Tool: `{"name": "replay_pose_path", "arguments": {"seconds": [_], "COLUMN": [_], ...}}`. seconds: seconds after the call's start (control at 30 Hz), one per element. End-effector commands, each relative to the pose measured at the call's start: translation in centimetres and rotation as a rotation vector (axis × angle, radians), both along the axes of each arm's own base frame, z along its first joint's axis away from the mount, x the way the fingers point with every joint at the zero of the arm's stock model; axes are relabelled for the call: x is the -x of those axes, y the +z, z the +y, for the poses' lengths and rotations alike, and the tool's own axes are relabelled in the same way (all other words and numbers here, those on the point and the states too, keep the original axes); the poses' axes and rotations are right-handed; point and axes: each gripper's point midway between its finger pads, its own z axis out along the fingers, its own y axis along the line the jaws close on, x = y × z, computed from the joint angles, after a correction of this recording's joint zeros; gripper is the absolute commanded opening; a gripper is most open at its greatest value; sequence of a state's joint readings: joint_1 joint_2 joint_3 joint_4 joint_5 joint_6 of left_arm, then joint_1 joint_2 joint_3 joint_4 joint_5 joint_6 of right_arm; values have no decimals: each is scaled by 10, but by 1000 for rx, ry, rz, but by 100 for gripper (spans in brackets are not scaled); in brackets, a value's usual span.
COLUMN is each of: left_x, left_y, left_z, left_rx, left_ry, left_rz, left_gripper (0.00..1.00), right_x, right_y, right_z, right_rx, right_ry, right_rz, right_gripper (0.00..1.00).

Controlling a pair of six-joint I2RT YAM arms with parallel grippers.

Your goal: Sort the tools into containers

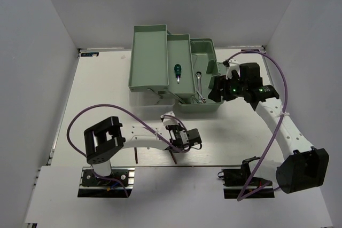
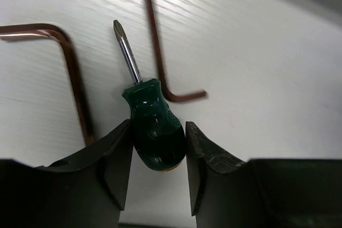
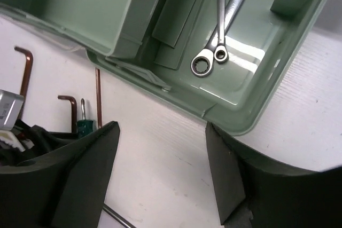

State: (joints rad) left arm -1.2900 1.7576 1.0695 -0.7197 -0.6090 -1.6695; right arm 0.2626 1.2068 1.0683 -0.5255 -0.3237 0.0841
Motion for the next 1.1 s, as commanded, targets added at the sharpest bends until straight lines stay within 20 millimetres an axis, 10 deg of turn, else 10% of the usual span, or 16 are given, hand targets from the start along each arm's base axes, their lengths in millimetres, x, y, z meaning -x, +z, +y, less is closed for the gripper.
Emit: {"name": "replay_pose_path", "arguments": {"seconds": [0.0, 0.1, 0.23, 0.43, 0.77, 0.9, 1.07], "left_x": [6, 12, 4, -66, -205, -248, -276], "left_y": [50, 83, 132, 215, 257, 241, 226], "left_z": [-36, -64, -67, -40, -46, -36, -25], "left_rx": [31, 21, -16, -10, -144, -218, -251], "left_ry": [-194, -420, -536, -438, -420, -391, -379], "left_rz": [-62, -138, -274, -502, -589, -543, -491], "left_gripper": [0, 0, 0, 0, 0, 2, 32], "right_x": [15, 23, 23, 38, 70, 93, 105], "right_y": [9, 7, -9, -40, -73, -70, -69], "right_z": [3, 0, -18, -29, -18, 0, 10], "right_rx": [-15, 18, 72, 103, 33, -46, -75], "right_ry": [101, 173, 102, 75, 211, 387, 503], "right_rz": [-28, -69, -73, -35, 94, 90, -16], "right_gripper": [73, 0, 0, 0, 0, 79, 91]}}
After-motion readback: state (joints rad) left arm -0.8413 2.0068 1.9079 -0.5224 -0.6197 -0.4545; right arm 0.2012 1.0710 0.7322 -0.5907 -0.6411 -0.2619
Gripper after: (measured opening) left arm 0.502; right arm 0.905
